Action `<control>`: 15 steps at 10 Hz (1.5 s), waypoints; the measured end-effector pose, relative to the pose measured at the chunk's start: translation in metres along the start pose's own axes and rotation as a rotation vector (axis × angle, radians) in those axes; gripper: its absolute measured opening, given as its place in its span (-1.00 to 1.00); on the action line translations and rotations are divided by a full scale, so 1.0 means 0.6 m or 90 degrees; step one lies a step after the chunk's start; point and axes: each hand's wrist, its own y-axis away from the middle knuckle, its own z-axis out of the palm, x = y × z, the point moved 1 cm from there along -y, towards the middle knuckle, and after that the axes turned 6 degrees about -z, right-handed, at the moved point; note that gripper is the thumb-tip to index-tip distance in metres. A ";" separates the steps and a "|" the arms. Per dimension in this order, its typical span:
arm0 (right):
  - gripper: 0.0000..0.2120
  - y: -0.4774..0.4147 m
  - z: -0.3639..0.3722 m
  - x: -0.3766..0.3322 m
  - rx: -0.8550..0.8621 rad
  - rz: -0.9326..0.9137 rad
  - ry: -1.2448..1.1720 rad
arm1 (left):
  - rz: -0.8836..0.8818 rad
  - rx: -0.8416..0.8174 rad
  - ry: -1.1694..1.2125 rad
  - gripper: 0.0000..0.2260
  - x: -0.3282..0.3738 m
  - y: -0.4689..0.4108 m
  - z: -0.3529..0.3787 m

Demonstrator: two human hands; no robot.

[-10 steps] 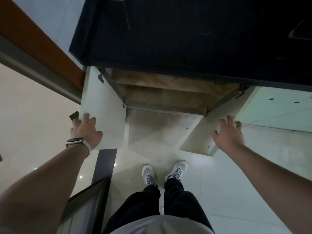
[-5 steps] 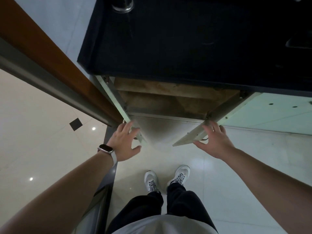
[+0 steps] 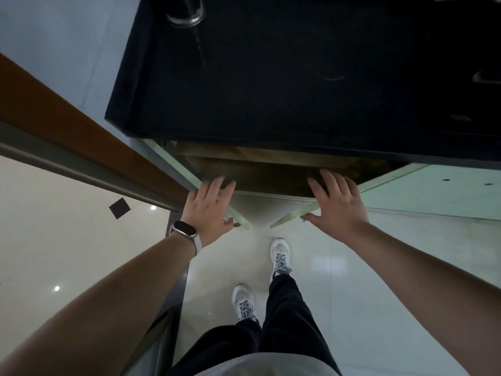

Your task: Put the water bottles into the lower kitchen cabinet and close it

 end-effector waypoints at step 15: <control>-0.43 -0.137 -0.146 0.058 0.051 -0.058 -0.015 | -0.029 0.200 0.033 -0.53 0.057 -0.117 -0.174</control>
